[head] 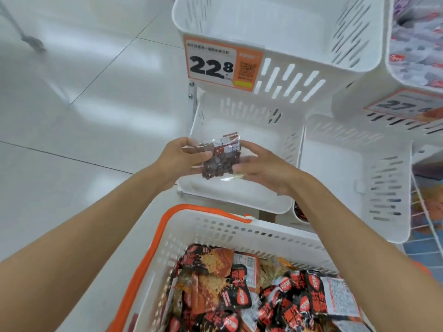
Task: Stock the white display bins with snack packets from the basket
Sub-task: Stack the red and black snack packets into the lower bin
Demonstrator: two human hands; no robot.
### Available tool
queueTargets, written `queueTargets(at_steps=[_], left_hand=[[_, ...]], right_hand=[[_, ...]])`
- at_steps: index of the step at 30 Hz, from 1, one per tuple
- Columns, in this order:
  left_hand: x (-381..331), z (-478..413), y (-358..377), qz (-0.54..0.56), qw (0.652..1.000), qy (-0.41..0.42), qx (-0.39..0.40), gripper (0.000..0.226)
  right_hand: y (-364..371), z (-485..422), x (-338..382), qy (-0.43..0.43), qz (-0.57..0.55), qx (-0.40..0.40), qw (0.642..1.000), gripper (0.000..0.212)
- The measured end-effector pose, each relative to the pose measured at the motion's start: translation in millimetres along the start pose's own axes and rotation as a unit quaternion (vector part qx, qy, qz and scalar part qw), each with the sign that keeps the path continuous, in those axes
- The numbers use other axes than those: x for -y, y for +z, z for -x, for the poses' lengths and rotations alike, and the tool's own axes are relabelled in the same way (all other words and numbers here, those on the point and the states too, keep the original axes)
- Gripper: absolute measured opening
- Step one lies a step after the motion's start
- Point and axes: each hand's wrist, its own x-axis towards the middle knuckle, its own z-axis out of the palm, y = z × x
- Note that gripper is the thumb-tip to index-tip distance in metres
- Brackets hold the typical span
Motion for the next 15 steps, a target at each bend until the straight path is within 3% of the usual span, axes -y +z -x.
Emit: queueTargets(at_steps=[2,4,5,8,10,11,13,15], left_hand=[[5,4,4,0.054,0.998,-0.016,0.021,0.028],[9,6,8,0.103,0.993,-0.032,0.037,0.037],[9,7,11,0.1,0.994,-0.035,0.04,0.037],[4,8,15,-0.049,0.999,0.005,0.02,0.045],[-4,7,7,-0.137,0.989,0.058,-0.023,0.056],[-8,8,0,-0.159,0.983,0.078,-0.053,0.056],[-6,7,-18,-0.192,0.971,0.095,-0.102,0.05],[4,7,-29,-0.213,0.968,0.08,-0.104,0.048]], right_hand=[[2,-1,-10,0.028,-0.079,-0.027,0.996,0.067],[6,0,-15,0.05,-0.207,-0.05,0.976,0.052],[8,1,-16,0.053,-0.218,-0.043,0.974,0.044],[11,5,-15,0.004,-0.152,-0.07,0.986,0.033],[7,10,-11,-0.066,-0.042,-0.142,0.987,0.014],[2,12,-7,-0.106,0.069,-0.185,0.975,0.015],[-5,7,-4,-0.15,0.332,-0.21,0.907,0.02],[4,-4,-2,-0.144,0.477,-0.148,0.855,0.01]])
